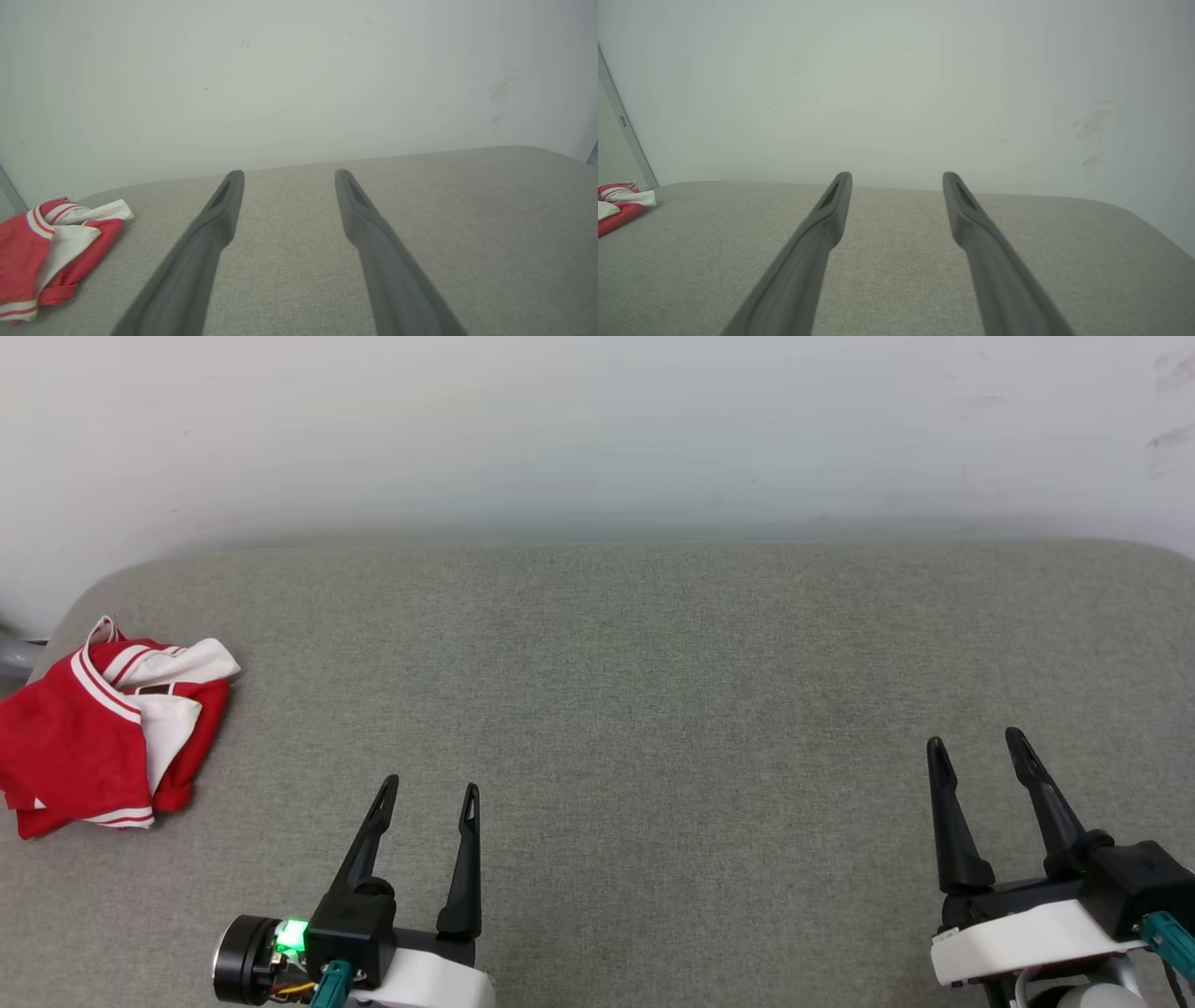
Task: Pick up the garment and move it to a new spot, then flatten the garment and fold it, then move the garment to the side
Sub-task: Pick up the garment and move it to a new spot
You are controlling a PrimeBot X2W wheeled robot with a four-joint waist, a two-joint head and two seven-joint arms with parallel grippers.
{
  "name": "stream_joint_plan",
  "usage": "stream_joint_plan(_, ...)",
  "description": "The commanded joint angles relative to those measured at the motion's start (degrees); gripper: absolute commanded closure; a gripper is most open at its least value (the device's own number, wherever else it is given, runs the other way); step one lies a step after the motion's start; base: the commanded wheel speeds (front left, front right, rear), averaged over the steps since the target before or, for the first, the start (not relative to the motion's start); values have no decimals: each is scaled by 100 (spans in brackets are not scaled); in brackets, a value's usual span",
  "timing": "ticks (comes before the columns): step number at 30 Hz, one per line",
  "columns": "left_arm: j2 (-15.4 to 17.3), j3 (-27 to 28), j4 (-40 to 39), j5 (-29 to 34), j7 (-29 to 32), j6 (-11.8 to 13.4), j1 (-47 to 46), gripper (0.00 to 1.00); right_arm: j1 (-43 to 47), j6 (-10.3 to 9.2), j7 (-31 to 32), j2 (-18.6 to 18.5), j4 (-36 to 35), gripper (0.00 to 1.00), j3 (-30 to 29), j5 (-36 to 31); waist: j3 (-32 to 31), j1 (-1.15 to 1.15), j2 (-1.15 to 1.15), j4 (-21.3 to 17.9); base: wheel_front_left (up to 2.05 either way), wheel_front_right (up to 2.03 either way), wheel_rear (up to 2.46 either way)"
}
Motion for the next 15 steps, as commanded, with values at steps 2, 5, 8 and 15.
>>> stream_joint_plan(2, -3, 46, 14, -11, -30, -31, 25, 0, 10, -3, -20, 7, -10, 0, -22, 21, 8, 0, 0, 9, 0, 0, 0)
stream_joint_plan(5, -21, 80, 37, -33, -30, -52, 8, 0, 12, -3, -19, 7, 7, 0, -5, 36, 17, 0, 0, 24, 0, 0, 0)
stream_joint_plan(8, -43, 145, 79, -89, -29, -109, -17, 0, 30, -2, -19, 8, -9, 0, 136, 76, 30, 0, 0, 121, 0, 0, 0)
stream_joint_plan(15, -61, 281, 152, -167, -24, -128, -19, 0, 85, -3, -17, 8, 67, 0, 270, 96, 38, 0, 0, 495, 0, 0, 0)
